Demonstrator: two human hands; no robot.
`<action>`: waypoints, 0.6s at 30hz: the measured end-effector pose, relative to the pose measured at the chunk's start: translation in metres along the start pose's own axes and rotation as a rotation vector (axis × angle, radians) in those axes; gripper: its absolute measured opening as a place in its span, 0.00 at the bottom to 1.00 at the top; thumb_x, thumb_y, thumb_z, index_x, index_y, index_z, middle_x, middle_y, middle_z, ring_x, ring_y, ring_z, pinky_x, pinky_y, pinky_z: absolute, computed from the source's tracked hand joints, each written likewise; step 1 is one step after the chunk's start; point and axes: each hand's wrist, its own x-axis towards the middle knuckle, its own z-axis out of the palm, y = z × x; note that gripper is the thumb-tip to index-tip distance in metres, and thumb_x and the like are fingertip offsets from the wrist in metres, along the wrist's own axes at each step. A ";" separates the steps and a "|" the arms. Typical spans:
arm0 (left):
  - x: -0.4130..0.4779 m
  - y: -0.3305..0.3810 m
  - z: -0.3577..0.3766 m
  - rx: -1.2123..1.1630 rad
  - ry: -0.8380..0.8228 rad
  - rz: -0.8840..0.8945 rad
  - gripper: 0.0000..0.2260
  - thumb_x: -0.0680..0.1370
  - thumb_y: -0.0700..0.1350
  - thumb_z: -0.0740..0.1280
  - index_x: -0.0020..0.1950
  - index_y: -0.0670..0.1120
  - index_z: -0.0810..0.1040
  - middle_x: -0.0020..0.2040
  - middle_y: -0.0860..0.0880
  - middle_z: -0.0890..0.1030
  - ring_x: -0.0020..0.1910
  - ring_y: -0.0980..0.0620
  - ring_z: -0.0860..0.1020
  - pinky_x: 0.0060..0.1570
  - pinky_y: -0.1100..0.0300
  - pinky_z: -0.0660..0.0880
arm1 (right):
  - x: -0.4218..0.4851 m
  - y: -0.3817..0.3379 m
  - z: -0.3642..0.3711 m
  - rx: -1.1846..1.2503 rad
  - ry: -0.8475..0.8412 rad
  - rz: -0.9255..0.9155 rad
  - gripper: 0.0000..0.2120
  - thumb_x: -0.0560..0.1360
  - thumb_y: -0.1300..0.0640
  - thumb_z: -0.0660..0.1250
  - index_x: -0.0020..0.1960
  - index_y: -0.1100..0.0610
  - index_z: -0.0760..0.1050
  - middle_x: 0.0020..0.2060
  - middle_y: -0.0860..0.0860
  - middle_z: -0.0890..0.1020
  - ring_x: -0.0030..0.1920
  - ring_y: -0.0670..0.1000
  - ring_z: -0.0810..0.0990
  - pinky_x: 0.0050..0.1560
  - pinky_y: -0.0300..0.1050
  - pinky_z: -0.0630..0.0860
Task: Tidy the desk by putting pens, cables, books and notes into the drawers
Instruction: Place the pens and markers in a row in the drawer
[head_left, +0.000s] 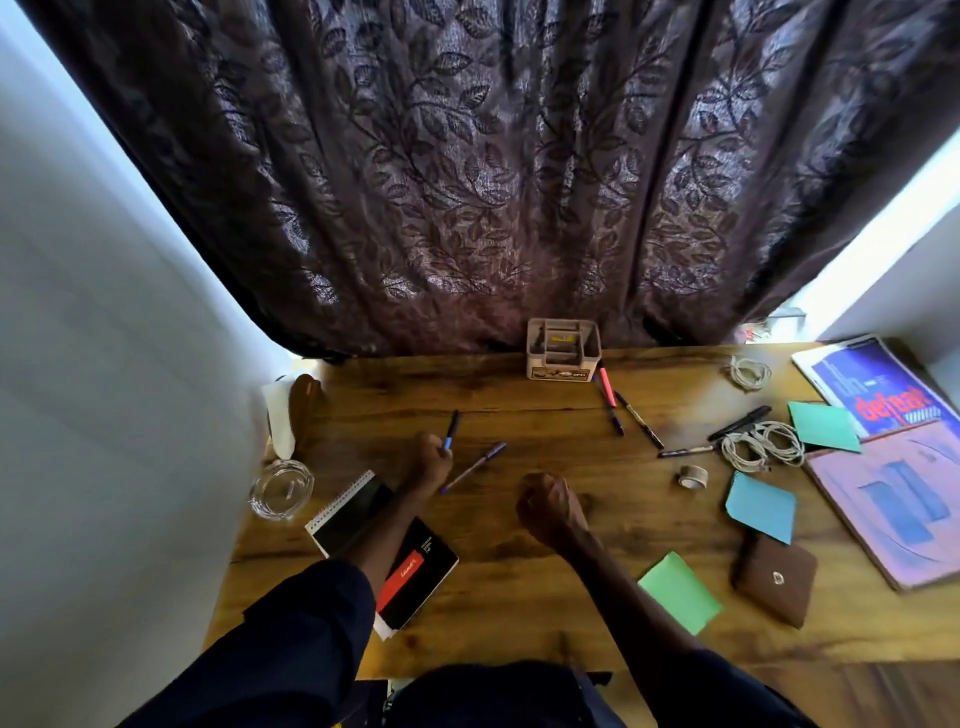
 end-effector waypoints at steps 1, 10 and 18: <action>-0.002 0.003 0.007 -0.006 -0.034 0.021 0.06 0.75 0.40 0.72 0.44 0.37 0.83 0.40 0.43 0.83 0.42 0.47 0.82 0.41 0.53 0.78 | -0.001 0.001 -0.001 0.007 0.002 0.013 0.06 0.74 0.58 0.65 0.44 0.55 0.81 0.41 0.52 0.85 0.41 0.55 0.84 0.36 0.46 0.78; -0.042 0.012 0.023 0.013 -0.171 0.163 0.14 0.79 0.38 0.68 0.40 0.51 0.68 0.39 0.54 0.71 0.39 0.55 0.73 0.33 0.68 0.64 | -0.013 0.023 -0.015 0.052 -0.001 0.081 0.08 0.73 0.61 0.64 0.42 0.56 0.82 0.40 0.52 0.85 0.39 0.53 0.84 0.35 0.47 0.80; -0.051 0.024 0.036 -0.117 -0.293 0.005 0.11 0.71 0.39 0.78 0.49 0.41 0.78 0.43 0.47 0.82 0.38 0.53 0.81 0.34 0.61 0.80 | -0.014 0.037 -0.002 0.173 0.048 0.098 0.08 0.75 0.51 0.64 0.45 0.52 0.81 0.38 0.51 0.83 0.36 0.50 0.81 0.37 0.40 0.74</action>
